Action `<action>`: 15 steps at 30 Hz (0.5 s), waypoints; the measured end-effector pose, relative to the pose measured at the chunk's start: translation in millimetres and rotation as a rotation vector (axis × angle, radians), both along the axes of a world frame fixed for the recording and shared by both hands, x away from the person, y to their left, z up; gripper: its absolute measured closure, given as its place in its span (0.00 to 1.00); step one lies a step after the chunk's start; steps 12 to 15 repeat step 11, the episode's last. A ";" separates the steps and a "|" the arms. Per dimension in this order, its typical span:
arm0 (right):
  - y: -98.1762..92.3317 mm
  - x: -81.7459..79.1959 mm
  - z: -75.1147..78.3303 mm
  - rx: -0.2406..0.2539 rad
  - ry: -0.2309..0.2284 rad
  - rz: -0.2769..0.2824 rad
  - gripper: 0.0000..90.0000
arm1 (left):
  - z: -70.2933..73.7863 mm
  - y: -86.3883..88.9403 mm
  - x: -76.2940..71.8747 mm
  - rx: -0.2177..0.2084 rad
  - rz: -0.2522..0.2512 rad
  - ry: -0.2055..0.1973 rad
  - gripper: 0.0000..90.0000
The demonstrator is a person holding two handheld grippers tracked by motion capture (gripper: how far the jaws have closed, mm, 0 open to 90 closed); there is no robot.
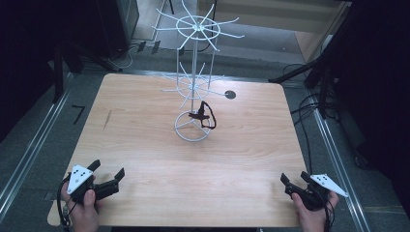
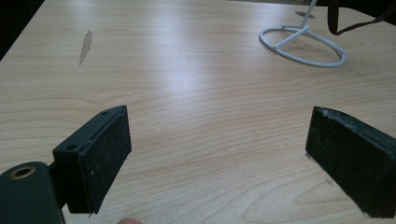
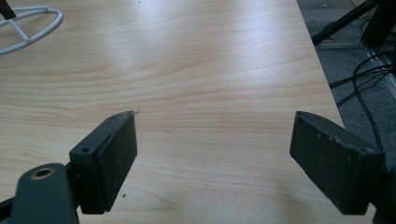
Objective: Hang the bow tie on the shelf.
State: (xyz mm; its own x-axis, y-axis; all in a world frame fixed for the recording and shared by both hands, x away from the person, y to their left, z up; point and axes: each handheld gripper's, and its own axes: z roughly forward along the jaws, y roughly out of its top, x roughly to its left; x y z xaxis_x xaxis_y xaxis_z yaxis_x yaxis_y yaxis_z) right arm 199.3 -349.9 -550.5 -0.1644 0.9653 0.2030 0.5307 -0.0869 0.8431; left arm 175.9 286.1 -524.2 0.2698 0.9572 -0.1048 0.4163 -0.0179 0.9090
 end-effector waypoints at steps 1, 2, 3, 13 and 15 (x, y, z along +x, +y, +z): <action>-0.5 0.0 -0.2 0.001 -0.007 -0.002 0.17 | 0.0 0.4 -0.3 -0.002 -0.004 0.003 0.08; -1.1 -0.3 -0.3 0.005 -0.011 -0.007 0.17 | 0.0 0.4 -0.3 -0.004 -0.006 0.006 0.08; -1.1 -0.6 -0.3 0.006 -0.013 -0.008 0.17 | 0.0 0.4 -0.3 -0.005 -0.008 0.005 0.08; 0.7 -1.4 0.0 -0.005 -0.015 -0.017 0.17 | -0.2 1.0 2.0 -0.015 -0.007 0.024 0.08; 0.7 -1.4 0.0 -0.005 -0.015 -0.017 0.17 | -0.2 1.0 2.0 -0.015 -0.007 0.024 0.08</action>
